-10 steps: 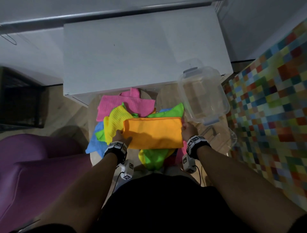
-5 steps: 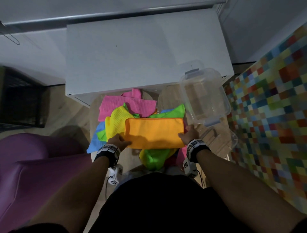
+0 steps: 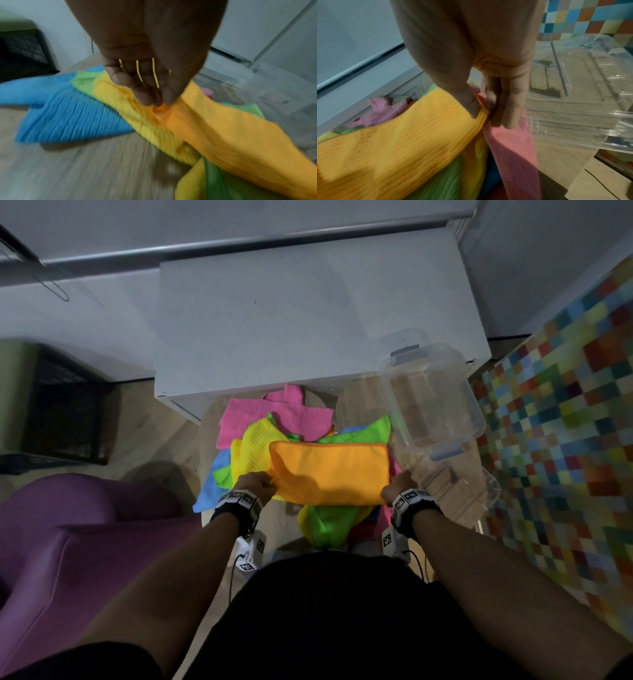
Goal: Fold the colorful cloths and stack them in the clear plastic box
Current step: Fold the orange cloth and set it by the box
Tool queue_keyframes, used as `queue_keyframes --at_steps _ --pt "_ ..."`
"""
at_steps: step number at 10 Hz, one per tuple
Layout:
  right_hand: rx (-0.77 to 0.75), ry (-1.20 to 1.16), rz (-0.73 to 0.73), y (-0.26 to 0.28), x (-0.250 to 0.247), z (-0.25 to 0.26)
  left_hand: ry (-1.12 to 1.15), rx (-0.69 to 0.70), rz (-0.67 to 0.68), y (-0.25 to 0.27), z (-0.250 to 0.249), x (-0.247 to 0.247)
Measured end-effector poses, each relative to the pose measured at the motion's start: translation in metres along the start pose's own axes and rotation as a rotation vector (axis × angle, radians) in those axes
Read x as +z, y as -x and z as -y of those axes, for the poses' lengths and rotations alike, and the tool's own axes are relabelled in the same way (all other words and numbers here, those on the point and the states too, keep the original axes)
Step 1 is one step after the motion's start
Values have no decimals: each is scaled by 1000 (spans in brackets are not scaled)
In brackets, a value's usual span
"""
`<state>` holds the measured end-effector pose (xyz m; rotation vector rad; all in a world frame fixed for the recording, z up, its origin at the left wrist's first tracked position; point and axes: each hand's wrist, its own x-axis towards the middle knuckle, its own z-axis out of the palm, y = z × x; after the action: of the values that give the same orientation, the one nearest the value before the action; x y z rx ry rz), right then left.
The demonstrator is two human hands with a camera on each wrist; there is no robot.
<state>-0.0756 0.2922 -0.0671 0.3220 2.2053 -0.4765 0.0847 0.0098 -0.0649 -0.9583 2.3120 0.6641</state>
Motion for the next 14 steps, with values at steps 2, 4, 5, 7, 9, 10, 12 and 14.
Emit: queue_keyframes --at_steps 2,4,5,7,9,10,12,14 --pt "-22 -67 -55 8 -8 2 -288 137 18 -4 14 -28" --pt "-29 4 -33 10 -1 1 -303 159 107 -12 11 -22" --pt "-91 -32 19 2 1 -6 -307 83 242 -12 10 -12" --pt "-67 -4 24 15 2 -5 190 -40 350 -16 14 6" --pt "-113 51 -104 21 5 -2 452 -115 351 -22 25 -2" --pt "-116 15 -168 24 6 1 629 -169 341 -26 33 -11" --pt "-148 50 -118 26 6 2 813 -119 221 -27 24 -28" --pt "-278 -1 -87 25 -31 23 782 101 131 -23 3 -61"
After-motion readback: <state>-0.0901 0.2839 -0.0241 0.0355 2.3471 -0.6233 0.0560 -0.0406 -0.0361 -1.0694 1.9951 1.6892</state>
